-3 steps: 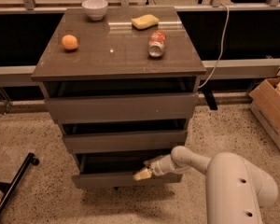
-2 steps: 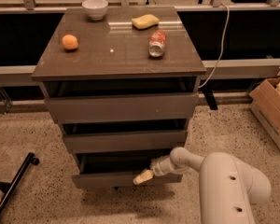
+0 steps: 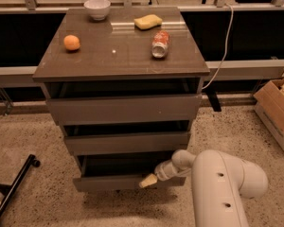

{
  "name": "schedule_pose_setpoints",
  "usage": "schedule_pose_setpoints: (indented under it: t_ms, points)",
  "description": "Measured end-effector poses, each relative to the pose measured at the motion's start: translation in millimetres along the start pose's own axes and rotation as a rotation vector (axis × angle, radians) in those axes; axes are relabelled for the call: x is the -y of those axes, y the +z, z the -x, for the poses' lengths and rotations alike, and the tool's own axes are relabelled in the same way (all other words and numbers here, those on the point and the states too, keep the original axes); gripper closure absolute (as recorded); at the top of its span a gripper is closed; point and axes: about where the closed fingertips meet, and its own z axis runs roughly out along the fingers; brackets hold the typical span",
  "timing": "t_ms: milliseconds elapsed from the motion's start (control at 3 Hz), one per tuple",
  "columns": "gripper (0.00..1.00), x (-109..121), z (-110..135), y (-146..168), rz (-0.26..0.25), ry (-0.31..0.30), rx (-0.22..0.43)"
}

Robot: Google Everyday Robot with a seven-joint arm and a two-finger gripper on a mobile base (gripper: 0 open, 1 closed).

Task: Open bottom drawer

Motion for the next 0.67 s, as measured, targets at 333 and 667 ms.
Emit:
schedule_pose_setpoints:
  t_ms: [333,667]
  points:
    - [0.41,0.0,0.0,0.0,0.0,0.0,0.0]
    - [0.65,-12.3,-32.2,-11.3,0.043,0.065,-0.102]
